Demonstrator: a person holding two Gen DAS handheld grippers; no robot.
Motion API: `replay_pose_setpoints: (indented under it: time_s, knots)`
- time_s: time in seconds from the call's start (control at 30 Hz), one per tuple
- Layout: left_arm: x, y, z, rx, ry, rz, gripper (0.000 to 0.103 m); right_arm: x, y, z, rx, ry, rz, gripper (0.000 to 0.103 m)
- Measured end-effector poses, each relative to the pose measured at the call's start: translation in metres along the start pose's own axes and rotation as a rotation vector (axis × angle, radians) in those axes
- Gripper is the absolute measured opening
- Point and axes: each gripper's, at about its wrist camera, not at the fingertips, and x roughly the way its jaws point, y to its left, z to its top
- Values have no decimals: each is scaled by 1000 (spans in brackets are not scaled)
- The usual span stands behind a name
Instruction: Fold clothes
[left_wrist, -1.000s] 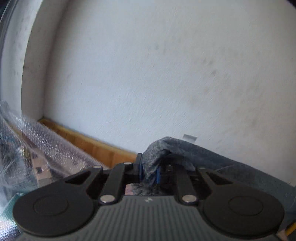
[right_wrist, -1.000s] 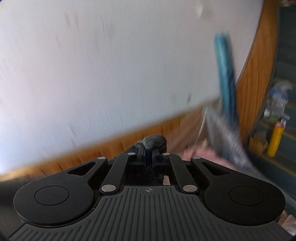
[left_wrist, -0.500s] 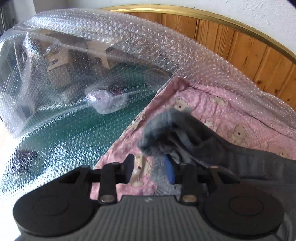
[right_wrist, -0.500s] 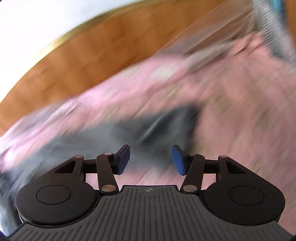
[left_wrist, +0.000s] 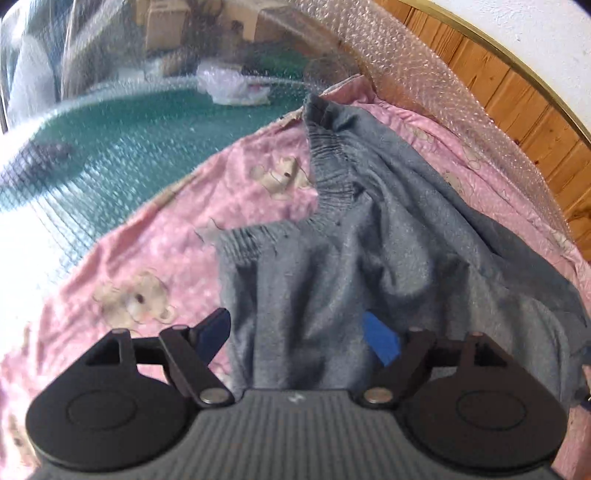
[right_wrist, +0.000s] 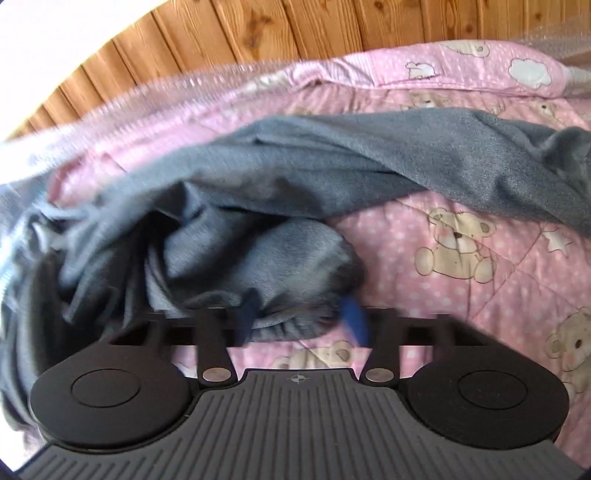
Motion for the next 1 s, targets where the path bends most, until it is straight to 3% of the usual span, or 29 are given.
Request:
replay_pose_setpoints:
  time_s: [0.1, 0.23, 0.33, 0.4, 0.47, 0.5, 0.53, 0.57, 0.6, 0.67, 0.73, 0.93, 0.97, 1.0]
  knots:
    - [11, -2, 0, 6, 12, 4, 81, -27, -3, 6, 59, -37, 47, 9]
    - [7, -2, 4, 32, -6, -31, 80, -141, -11, 29, 81, -265, 74, 8]
    - [1, 2, 10, 57, -28, -16, 80, -246, -36, 42, 90, -461, -70, 8]
    - [2, 5, 12, 68, -25, -10, 81, -285, -61, 42, 97, -522, -260, 8]
    - [5, 8, 14, 77, -19, -1, 81, -284, -90, 39, 124, -476, -459, 9]
    - [7, 10, 14, 78, -17, 10, 81, -267, -109, 32, 140, -398, -527, 16]
    - [9, 12, 14, 74, -13, 29, 81, -249, -127, 26, 155, -318, -593, 35]
    - [11, 15, 14, 62, -7, 43, 81, -230, -147, 16, 194, -188, -594, 38]
    - [13, 18, 15, 48, -3, 52, 81, -219, -161, 3, 261, -114, -568, 36]
    - [14, 24, 15, 11, -3, 49, 81, -218, -161, -25, 342, -107, -503, 39]
    - [16, 28, 16, -11, 0, 45, 81, -214, -150, -48, 368, -98, -454, 68]
    - [36, 25, 16, -12, 11, 101, 81, -196, -134, -95, 454, -57, -425, 71]
    - [39, 23, 15, 5, 15, 76, 77, -194, -139, -98, 479, -64, -427, 72]
    - [42, 20, 14, 21, 19, 50, 52, -192, -144, -100, 504, -71, -430, 74]
